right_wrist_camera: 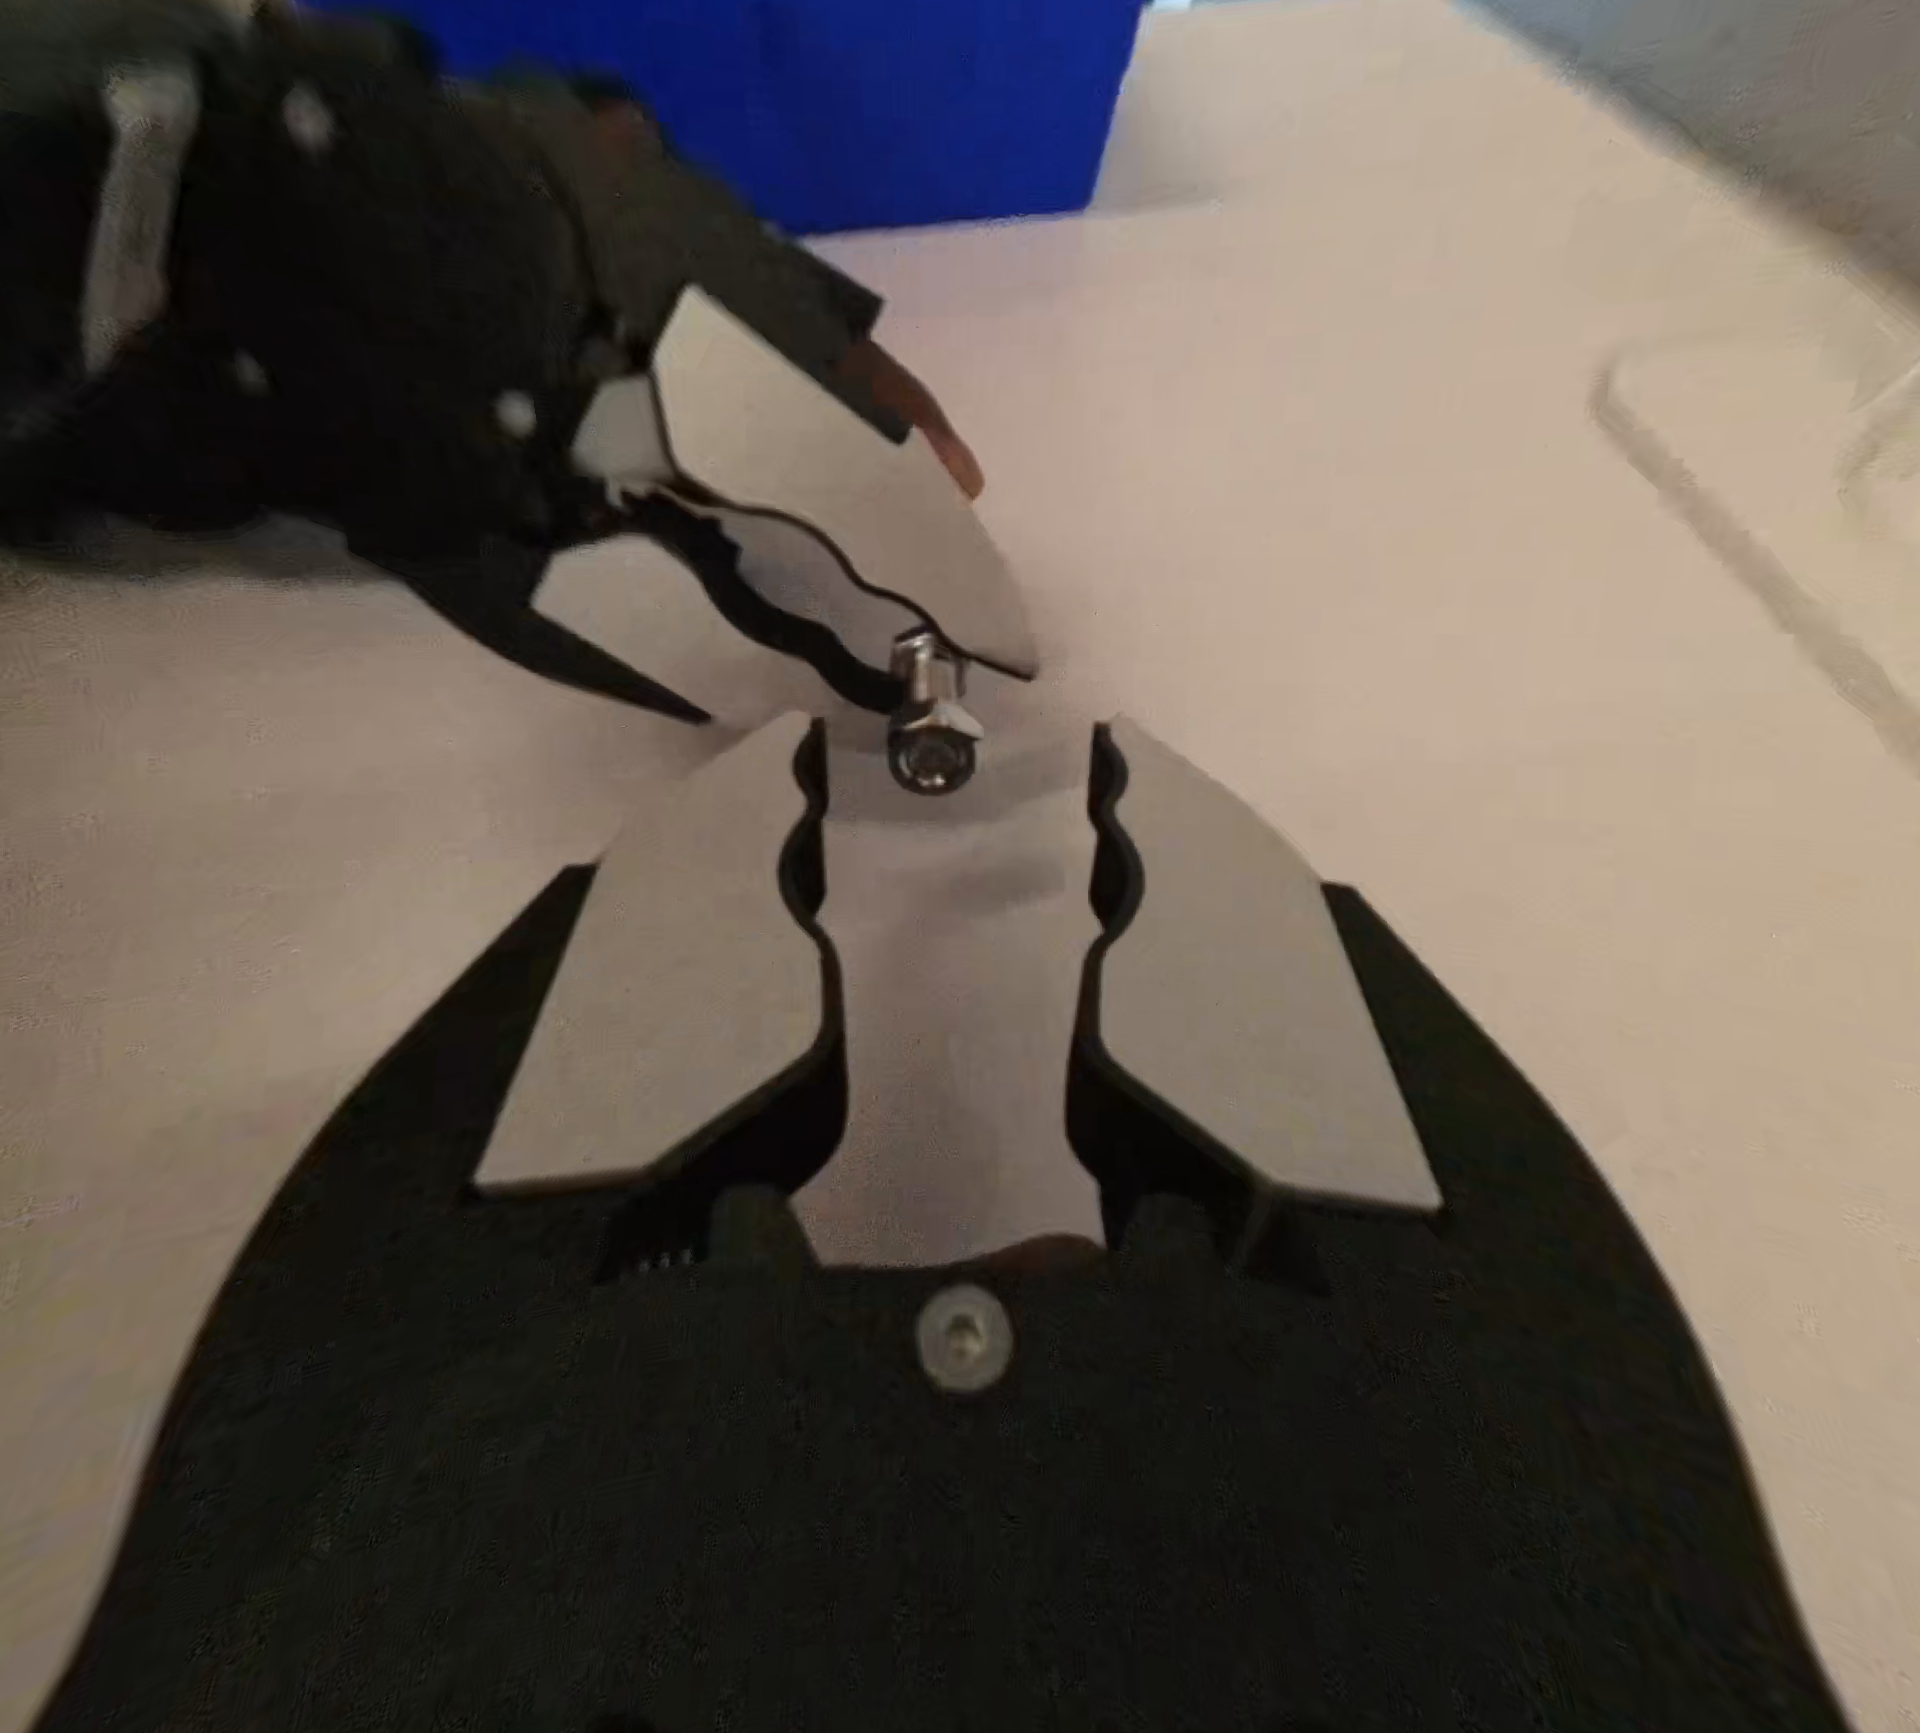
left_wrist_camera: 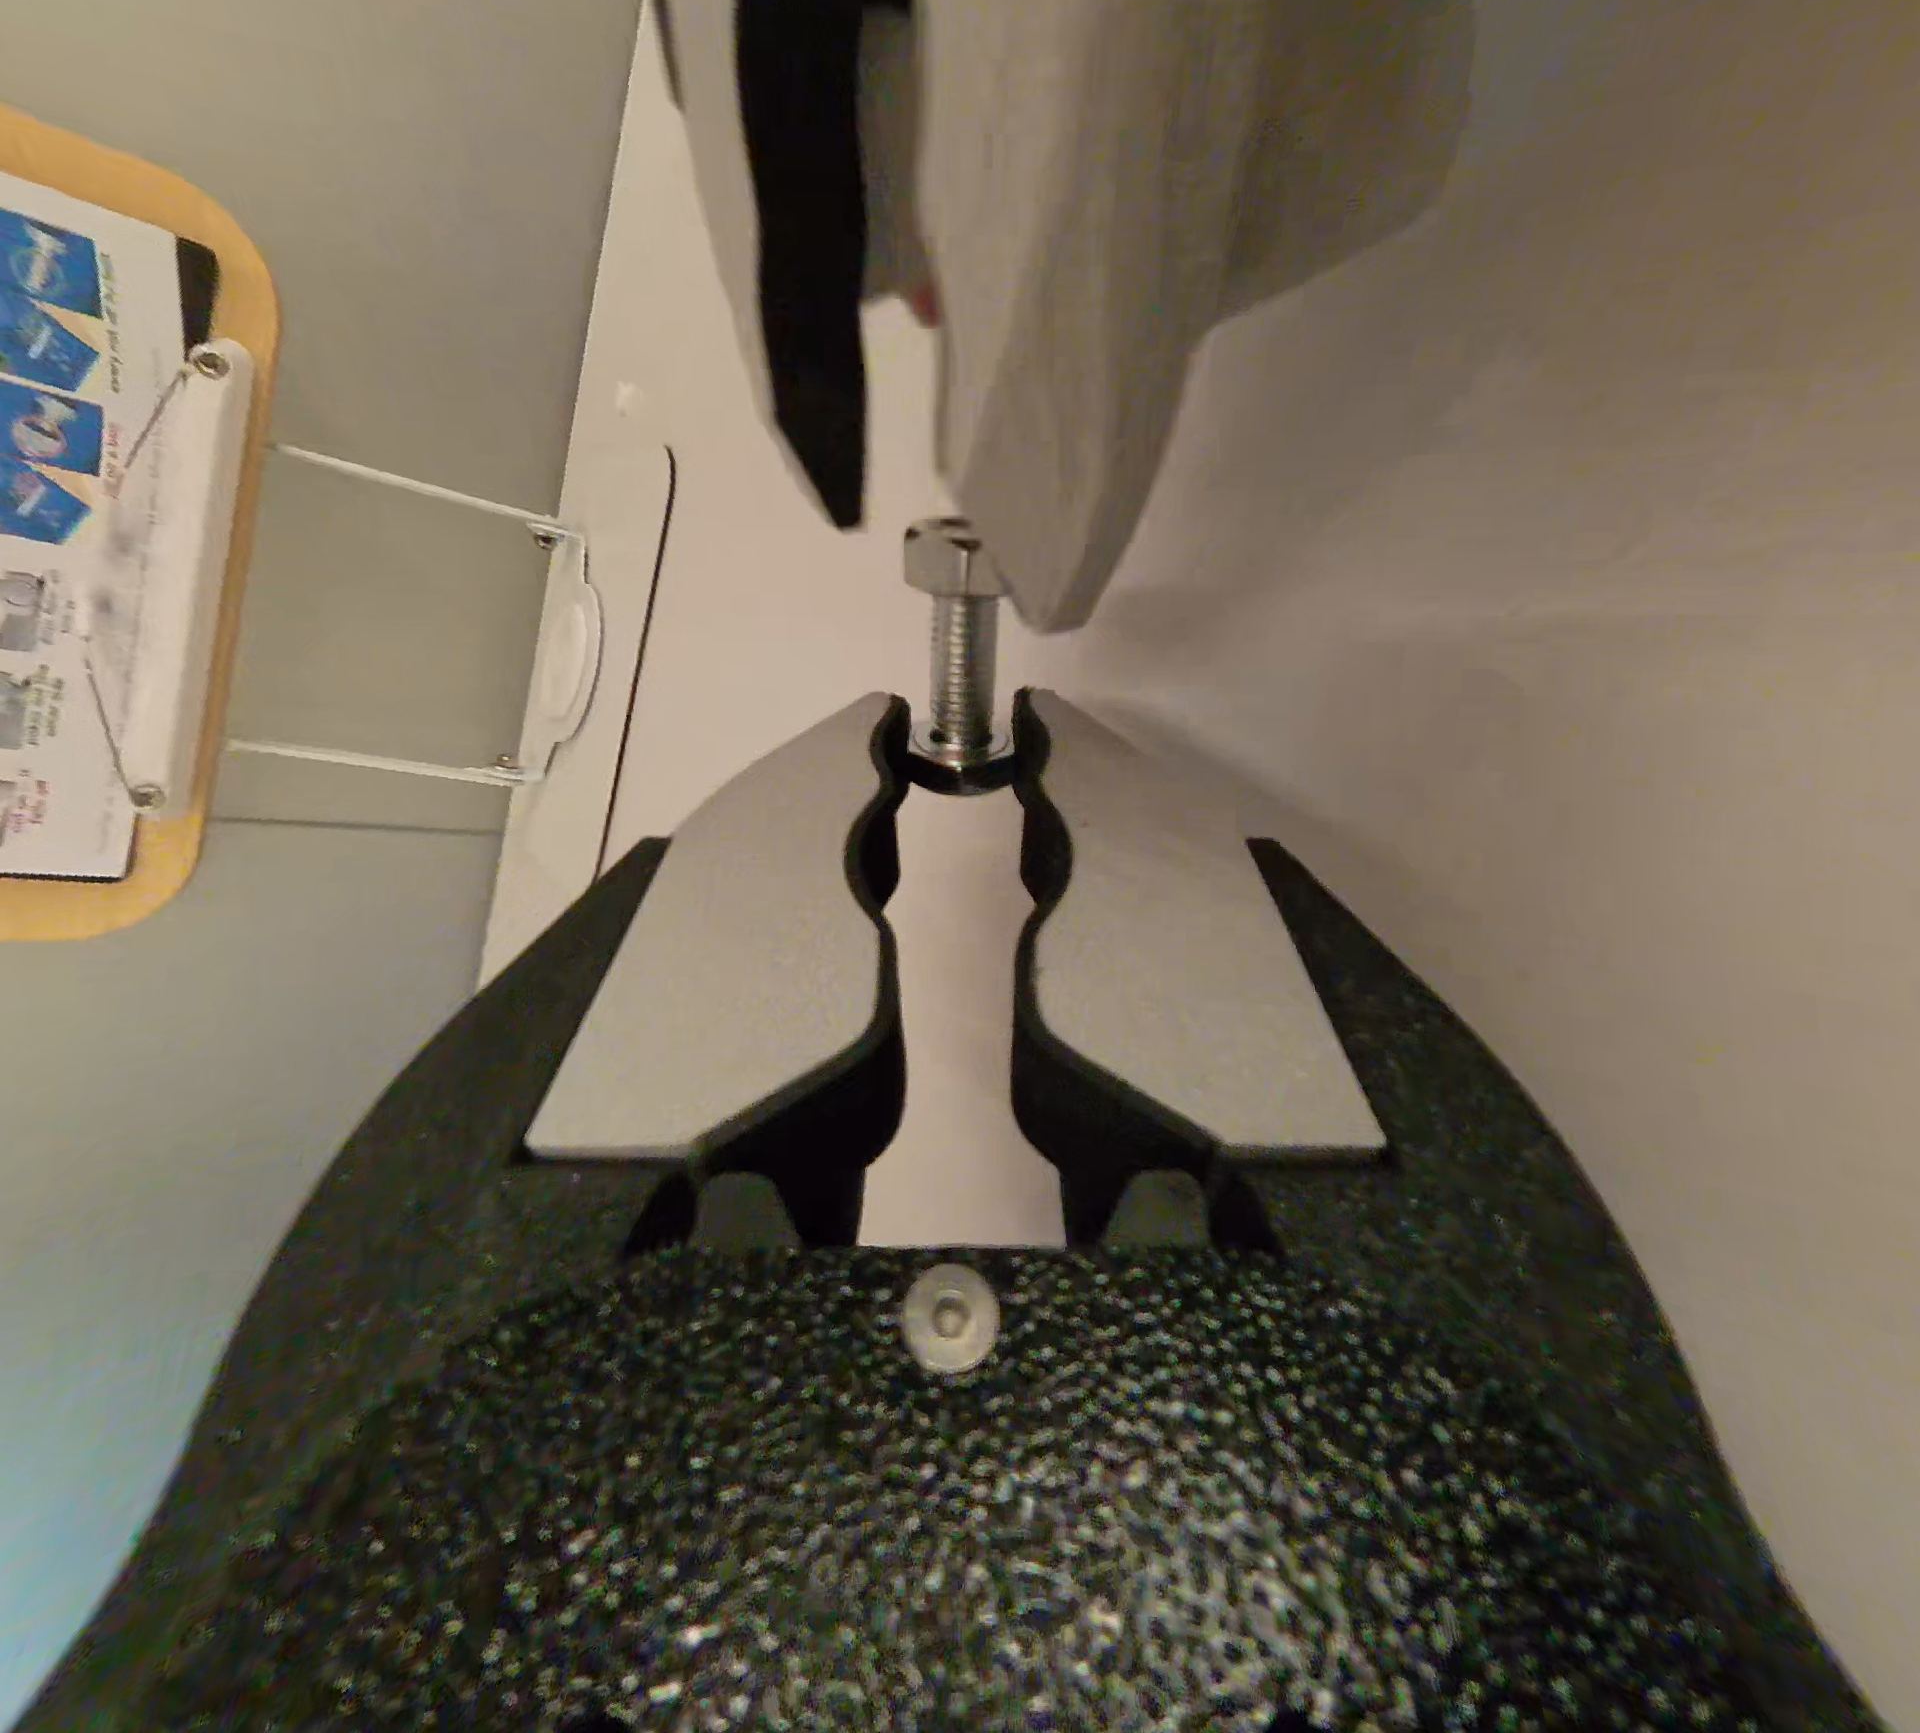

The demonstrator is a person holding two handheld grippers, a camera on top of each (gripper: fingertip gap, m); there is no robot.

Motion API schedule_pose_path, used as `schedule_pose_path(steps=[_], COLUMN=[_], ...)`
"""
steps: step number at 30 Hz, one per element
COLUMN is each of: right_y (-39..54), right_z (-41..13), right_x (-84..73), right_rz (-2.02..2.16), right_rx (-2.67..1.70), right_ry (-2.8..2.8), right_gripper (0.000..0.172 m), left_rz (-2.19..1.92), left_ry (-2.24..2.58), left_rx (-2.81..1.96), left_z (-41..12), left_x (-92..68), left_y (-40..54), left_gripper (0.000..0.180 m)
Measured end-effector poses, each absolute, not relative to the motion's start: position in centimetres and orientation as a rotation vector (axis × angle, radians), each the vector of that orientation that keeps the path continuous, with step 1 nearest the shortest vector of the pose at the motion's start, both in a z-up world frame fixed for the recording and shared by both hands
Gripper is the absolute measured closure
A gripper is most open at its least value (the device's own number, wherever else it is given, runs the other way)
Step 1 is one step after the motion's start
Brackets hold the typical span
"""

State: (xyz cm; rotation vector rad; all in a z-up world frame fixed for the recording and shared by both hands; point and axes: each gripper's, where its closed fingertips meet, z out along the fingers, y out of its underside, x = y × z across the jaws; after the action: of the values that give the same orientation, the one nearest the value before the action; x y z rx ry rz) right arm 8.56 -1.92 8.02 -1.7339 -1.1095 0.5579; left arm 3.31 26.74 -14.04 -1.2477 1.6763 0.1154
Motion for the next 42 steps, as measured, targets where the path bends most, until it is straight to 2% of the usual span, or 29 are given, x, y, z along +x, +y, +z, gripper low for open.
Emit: schedule_pose_path(steps=[2, 4, 6, 8, 9, 12, 15, 17, 20, 22, 25, 27, 28, 31, 34, 37, 39, 42], right_y=[-2.2, -2.7, -2.6, -2.9, -3.1, -2.7, -3.0, -3.3, -2.5, -2.3, -2.8, -3.1, -3.2, -3.1, -3.2, -3.7, -3.3, -2.4], right_z=[8.2, 8.2, 8.0, 7.4, 7.2, 6.9, 6.6, 7.1, 8.2, 8.7, 8.2, 7.6, 7.5, 7.4, 6.7, 6.9, 7.2, 7.8], right_x=[8.7, 8.7, 8.6, 8.3, 8.2, 8.3, 8.1, 8.1, 8.8, 9.1, 9.1, 8.7, 8.5, 8.4, 8.5, 8.4, 8.8, 9.8], right_rz=[0.246, -0.015, -0.136, -0.128, -0.107, 0.117, 0.709, 0.916, 0.703, 0.391, 0.022, -0.064, -0.071, 0.057, 0.560, 0.922, 0.824, 0.360], right_rx=[-1.500, -1.282, -1.194, -1.200, -1.217, -1.534, -2.019, -2.037, -1.816, -1.595, -1.322, -1.257, -1.253, -1.438, -1.949, -2.051, -1.949, -1.664], right_ry=[-1.313, -1.457, -1.490, -1.513, -1.516, -1.366, -0.909, -0.854, -1.041, -1.222, -1.444, -1.495, -1.496, -1.411, -1.023, -0.859, -0.974, -1.217], right_gripper=[0.108, 0.108, 0.124, 0.149, 0.154, 0.154, 0.155, 0.153, 0.127, 0.120, 0.122, 0.141, 0.153, 0.154, 0.154, 0.154, 0.140, 0.130], left_rz=[0.073, 0.061, 0.049, 0.044, 0.049, 0.102, 0.179, 0.167, 0.103, 0.072, 0.024, -0.004, -0.017, 0.041, 0.157, 0.183, 0.138, 0.092], left_ry=[1.669, 1.679, 1.700, 1.715, 1.722, 1.716, 1.725, 1.720, 1.685, 1.677, 1.677, 1.692, 1.699, 1.708, 1.723, 1.727, 1.701, 1.681], left_rx=[-1.273, -1.278, -1.274, -1.262, -1.262, -1.249, -1.211, -1.214, -1.255, -1.275, -1.290, -1.284, -1.276, -1.256, -1.200, -1.189, -1.226, -1.263], left_z=[-14.1, -14.3, -14.5, -14.7, -14.7, -14.7, -14.7, -14.7, -14.3, -14.3, -14.4, -14.5, -14.6, -14.7, -14.5, -14.5, -14.3, -14.3], left_x=[3.2, 3.2, 3.4, 3.6, 3.6, 3.4, 3.2, 3.3, 3.3, 3.2, 3.3, 3.6, 3.8, 3.7, 3.4, 3.5, 3.4, 3.1], left_y=[26.7, 26.7, 26.3, 26.0, 25.9, 26.2, 26.5, 26.4, 26.6, 26.6, 26.4, 25.9, 25.7, 25.9, 26.3, 26.3, 26.5, 26.8], left_gripper=[0.162, 0.162, 0.162, 0.162, 0.162, 0.162, 0.162, 0.162, 0.162, 0.162, 0.162, 0.162, 0.162, 0.162, 0.162, 0.162, 0.162, 0.162])
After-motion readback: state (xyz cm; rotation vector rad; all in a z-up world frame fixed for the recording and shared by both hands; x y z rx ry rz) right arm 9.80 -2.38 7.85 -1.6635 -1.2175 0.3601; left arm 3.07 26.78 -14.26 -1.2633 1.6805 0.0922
